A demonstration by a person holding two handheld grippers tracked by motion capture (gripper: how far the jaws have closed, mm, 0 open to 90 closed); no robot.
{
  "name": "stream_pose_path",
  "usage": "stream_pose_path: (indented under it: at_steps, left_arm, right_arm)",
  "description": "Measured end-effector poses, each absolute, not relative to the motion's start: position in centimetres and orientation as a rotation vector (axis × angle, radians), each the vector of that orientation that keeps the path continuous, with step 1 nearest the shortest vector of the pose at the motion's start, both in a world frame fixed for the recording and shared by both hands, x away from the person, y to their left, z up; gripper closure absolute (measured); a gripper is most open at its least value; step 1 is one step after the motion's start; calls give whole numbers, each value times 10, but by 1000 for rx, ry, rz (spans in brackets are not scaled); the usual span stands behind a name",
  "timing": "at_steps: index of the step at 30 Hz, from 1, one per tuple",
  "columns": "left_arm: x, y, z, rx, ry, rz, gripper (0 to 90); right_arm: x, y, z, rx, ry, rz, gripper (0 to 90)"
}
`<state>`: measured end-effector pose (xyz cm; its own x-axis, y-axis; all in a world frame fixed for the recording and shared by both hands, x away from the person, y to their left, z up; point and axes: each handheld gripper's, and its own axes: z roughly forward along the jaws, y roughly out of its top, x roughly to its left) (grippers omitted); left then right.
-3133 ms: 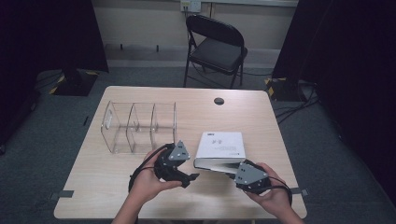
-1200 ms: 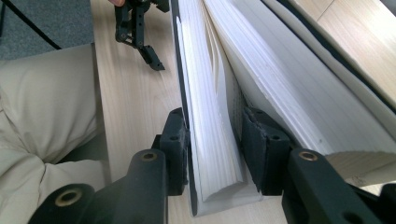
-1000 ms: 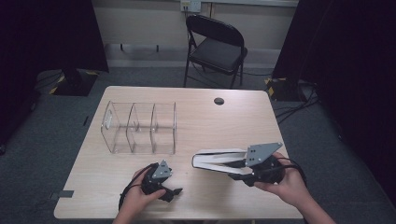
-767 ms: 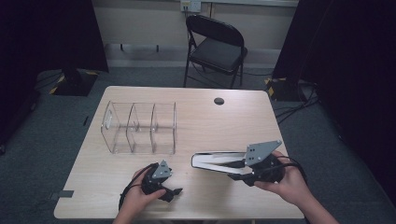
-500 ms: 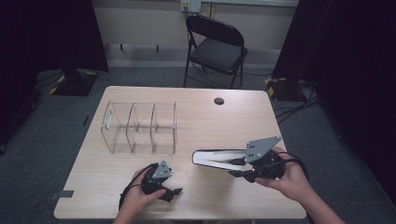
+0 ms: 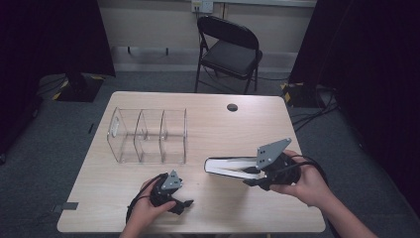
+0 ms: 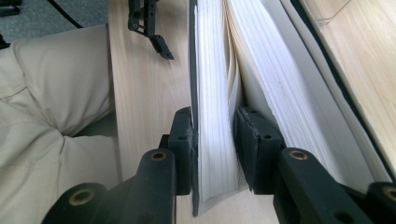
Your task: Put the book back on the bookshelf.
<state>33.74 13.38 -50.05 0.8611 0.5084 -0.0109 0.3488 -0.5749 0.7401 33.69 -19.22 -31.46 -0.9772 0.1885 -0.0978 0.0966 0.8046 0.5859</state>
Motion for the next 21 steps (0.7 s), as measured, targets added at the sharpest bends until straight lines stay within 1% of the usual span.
stream_pose_path:
  at_steps: [5, 21]
  left_arm:
    - [337, 134, -500, 2239, 618, 258, 146]
    - [337, 134, -500, 2241, 617, 261, 146]
  right_arm:
    - [340, -195, -311, 212, 2863, 932, 687]
    - [348, -204, -299, 223, 2884, 969, 744]
